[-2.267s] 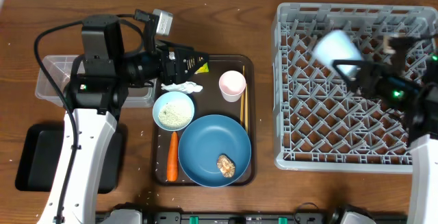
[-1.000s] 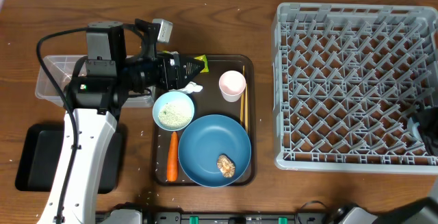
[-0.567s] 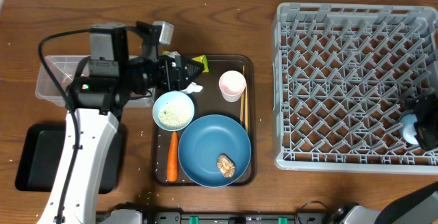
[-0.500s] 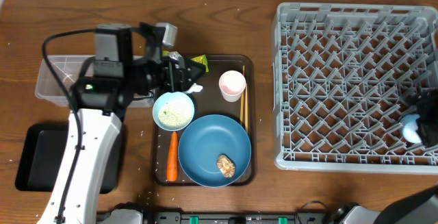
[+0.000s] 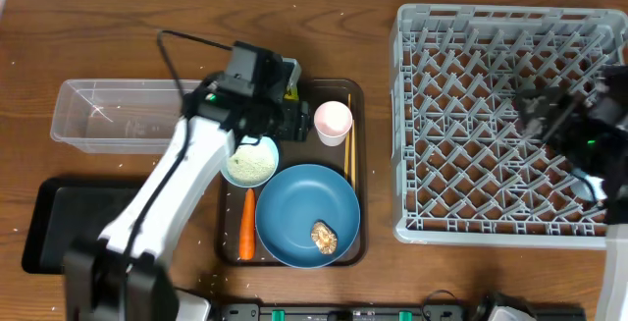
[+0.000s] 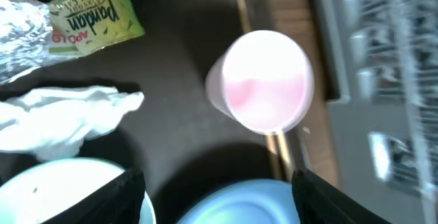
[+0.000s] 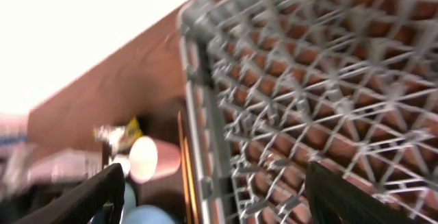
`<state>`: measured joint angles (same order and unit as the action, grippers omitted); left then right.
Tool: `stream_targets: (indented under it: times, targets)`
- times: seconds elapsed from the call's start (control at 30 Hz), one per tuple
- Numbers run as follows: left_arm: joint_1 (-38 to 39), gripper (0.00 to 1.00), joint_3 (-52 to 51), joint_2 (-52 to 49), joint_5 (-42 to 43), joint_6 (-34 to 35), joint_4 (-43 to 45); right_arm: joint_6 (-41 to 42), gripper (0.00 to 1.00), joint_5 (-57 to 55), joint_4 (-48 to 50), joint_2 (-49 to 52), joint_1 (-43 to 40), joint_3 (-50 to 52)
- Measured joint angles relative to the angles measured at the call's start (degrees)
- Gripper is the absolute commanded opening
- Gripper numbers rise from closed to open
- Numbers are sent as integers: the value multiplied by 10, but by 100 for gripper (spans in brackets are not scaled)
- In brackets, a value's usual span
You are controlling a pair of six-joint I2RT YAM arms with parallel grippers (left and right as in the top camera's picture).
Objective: Sort waste into correct bins and load items into the dishwasher rack
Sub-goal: 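Grasp pink cup with left gripper and lift it, then hand pink cup from left gripper to right gripper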
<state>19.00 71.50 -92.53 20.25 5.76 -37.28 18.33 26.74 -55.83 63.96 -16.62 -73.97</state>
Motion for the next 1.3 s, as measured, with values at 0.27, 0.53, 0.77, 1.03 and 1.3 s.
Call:
stream_targets:
  times: [0.27, 0.53, 0.77, 1.03, 1.3]
  targets:
    - [30, 69, 0, -93, -15, 4, 86, -10, 78, -30, -3, 11, 77, 1]
    - [58, 41, 0, -119, -81, 19, 108, -10, 78, -38, -9, 32, 90, 2]
    - [58, 6, 0, -153, -94, 25, 105, -16, 81, -39, -9, 32, 90, 2]
    - [45, 6, 4, -56, -23, 41, 75, -77, 84, -10, 0, 32, 90, 18]
    - [-3, 6, 18, 82, 223, 47, 110, -238, 81, 207, 30, 32, 118, 20]
